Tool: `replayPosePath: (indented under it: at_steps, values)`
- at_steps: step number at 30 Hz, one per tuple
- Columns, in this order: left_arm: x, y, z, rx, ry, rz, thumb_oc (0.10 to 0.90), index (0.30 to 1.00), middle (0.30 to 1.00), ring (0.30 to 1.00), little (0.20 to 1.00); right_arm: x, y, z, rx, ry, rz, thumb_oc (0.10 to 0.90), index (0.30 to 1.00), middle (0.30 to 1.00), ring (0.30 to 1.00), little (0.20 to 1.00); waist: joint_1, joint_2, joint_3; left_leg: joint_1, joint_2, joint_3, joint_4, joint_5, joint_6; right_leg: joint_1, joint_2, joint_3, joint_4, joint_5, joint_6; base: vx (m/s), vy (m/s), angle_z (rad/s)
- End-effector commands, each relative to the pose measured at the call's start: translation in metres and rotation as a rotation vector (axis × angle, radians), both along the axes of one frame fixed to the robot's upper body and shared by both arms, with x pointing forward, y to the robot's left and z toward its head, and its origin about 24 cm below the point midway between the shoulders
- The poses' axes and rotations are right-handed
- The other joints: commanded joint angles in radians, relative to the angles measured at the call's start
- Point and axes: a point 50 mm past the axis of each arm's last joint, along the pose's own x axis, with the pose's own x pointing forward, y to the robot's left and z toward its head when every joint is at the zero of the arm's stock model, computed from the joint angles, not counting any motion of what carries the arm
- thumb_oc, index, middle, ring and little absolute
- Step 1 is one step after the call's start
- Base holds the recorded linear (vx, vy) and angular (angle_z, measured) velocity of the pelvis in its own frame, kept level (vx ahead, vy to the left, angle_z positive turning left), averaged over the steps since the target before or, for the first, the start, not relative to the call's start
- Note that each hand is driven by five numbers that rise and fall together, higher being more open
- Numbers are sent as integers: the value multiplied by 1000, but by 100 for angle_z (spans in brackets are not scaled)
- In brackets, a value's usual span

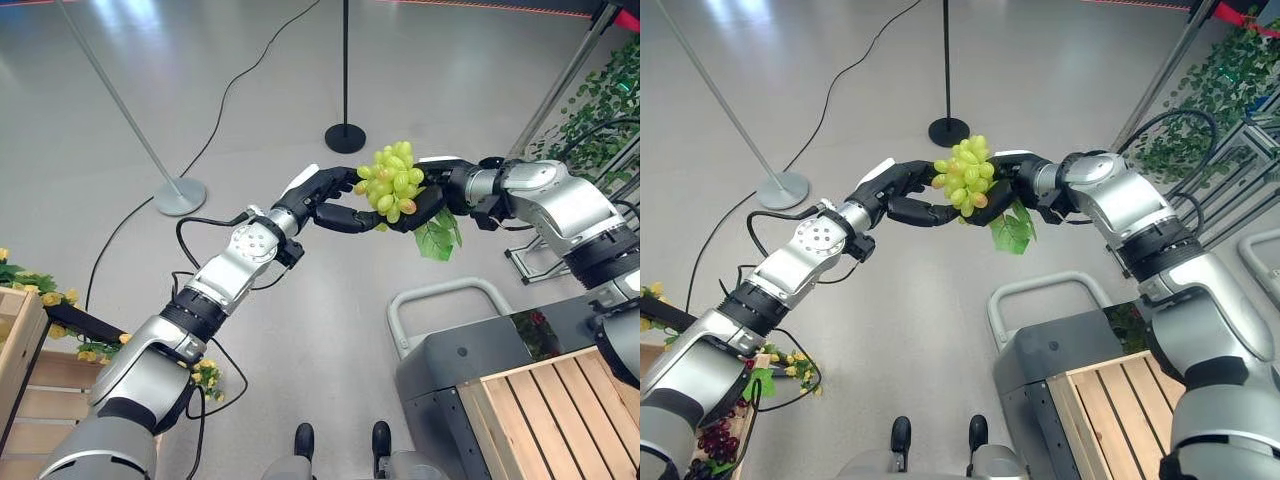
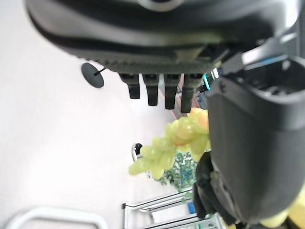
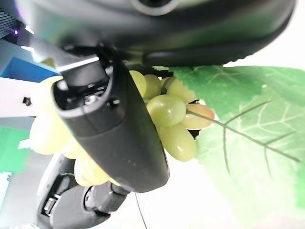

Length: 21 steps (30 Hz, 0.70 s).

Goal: Pick up the fruits from the basket on one side to the basket on the other side

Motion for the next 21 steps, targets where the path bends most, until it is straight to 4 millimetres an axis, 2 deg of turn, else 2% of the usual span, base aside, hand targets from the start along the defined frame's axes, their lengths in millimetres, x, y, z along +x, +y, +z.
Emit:
replayPosePath:
  at_steps: [1,7,10,21]
  values:
    - [-1,-48,40,26,-235,-212,800,900,900,900,900,-1,45,28,1,-87,182,400,300,300,300,300,7,-47,-264,17,21,33,1,-40,-55,50,-51,-65,3,-18,26,0,0,0]
    - [-8,-54,42,87,-289,-273,800,900,900,900,900,3,32,31,-121,-111,123,400,300,300,300,300,7,-51,-266,17,23,38,1,-39,-55,48,-51,-64,3,-15,26,0,0,0]
    - [-6,-48,35,104,-268,-238,800,900,900,900,900,5,22,44,-206,-113,93,400,300,300,300,300,10,-56,-265,18,23,38,1,-40,-57,48,-50,-64,3,-15,26,0,0,0]
    - [1,-31,10,64,-159,-127,800,900,900,900,900,9,8,60,-303,-83,64,400,300,300,300,300,24,-72,-265,18,20,29,1,-38,-56,54,-52,-76,3,-17,26,0,0,0]
